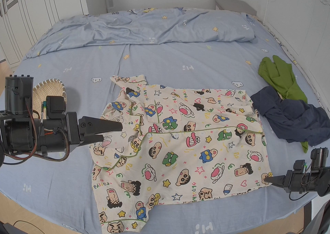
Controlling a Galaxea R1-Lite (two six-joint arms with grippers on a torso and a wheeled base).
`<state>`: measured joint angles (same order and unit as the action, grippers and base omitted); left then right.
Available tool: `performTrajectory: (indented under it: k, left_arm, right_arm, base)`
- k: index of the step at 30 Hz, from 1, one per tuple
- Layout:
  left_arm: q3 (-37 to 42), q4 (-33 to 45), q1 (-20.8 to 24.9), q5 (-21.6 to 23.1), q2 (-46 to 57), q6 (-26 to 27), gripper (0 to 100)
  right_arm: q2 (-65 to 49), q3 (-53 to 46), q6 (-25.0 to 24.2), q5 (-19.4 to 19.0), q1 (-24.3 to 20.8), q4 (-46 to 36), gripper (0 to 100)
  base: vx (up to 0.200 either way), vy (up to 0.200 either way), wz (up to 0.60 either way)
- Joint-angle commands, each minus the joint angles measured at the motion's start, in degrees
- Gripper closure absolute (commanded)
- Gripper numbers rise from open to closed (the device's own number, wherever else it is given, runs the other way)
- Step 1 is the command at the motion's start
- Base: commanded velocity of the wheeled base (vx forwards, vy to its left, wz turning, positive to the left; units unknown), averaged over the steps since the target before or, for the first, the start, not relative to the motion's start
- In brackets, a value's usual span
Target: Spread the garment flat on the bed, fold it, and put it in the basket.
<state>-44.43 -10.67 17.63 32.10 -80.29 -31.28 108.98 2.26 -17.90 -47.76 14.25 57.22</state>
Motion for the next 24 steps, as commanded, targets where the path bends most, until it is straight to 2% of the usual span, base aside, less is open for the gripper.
performTrajectory:
  k: [1, 11, 14, 17, 24]
  left_arm:
    - [-0.30, -0.14, -0.84, -0.02, 0.04, -0.01, 0]
    - [-0.48, -0.06, -1.10, -0.02, -0.04, -0.01, 0]
    - [-0.65, -0.14, -1.28, -0.02, -0.13, -0.01, 0]
    - [-0.74, -0.06, -1.72, -0.02, -0.22, -0.01, 0]
    - [-1.09, -0.06, -2.16, -0.02, -0.40, -0.01, 0]
  right_arm:
    - [0.53, -0.50, -0.21, -0.14, 0.43, 0.70, 100]
    - [0.09, -2.26, 0.23, 0.21, 2.45, 0.08, 100]
    - [-0.70, -2.26, 0.23, 0.21, 5.00, -0.80, 100]
    - [-0.88, -2.26, 0.23, 0.30, 5.52, -1.06, 100]
    - [-5.71, -2.26, 0.32, 0.83, 5.70, -8.44, 100]
  base:
    - [0.000, 0.000, 0.00]
    - [0.000, 0.000, 0.00]
    - [0.000, 0.000, 0.00]
    - [0.000, 0.000, 0.00]
    - [0.000, 0.000, 0.00]
